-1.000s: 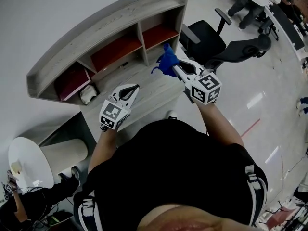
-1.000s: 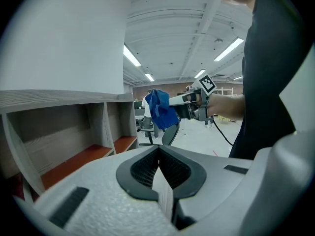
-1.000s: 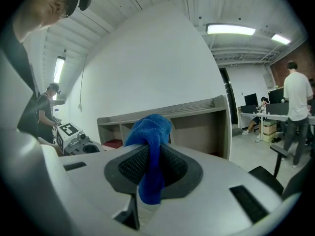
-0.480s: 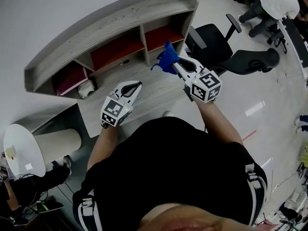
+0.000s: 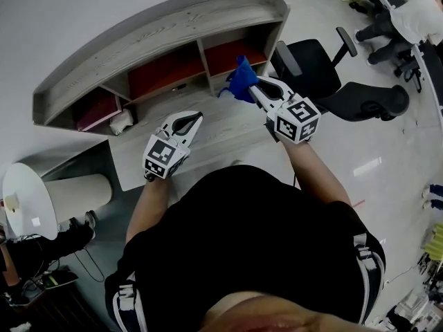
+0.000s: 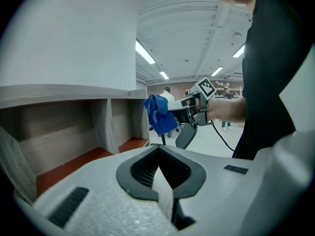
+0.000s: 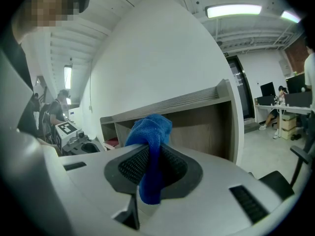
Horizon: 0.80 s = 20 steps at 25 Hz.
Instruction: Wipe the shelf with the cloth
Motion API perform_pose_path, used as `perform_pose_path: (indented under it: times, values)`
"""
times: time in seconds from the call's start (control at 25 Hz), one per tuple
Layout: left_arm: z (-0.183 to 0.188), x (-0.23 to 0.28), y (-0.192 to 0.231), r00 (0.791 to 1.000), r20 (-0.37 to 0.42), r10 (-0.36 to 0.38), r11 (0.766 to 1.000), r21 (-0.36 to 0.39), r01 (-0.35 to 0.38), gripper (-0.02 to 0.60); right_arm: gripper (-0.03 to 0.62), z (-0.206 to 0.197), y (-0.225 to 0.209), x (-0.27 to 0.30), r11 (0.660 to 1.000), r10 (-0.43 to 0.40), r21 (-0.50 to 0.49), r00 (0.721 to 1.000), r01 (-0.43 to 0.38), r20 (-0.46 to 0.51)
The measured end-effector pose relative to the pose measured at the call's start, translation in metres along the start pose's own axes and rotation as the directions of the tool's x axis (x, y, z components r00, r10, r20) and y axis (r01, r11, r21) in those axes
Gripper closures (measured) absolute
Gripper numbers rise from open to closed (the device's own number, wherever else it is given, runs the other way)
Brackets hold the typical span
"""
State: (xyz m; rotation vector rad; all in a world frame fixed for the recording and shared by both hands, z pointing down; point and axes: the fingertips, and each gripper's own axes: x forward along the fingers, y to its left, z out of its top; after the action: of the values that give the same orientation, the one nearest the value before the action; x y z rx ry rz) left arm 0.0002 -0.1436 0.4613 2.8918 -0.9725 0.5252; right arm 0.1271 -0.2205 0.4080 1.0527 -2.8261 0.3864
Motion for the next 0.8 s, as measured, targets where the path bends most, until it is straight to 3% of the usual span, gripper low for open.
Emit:
perform_pose_path:
  times: [0.4, 0.8]
  values:
    - [0.008, 0.015, 0.002, 0.998, 0.018, 0.053, 0.998, -0.027, -0.052, 0.565, 0.536, 0.003, -0.018, -0.002, 0.999, 0.036, -0.031, 0.999, -0.037, -0.035]
    - [0.009, 0.016, 0.002, 0.999, -0.006, 0.037, 0.999, -0.023, -0.038, 0.565, 0.537, 0.009, -0.026, -0.003, 0.999, 0.032, -0.016, 0.999, -0.032, -0.023]
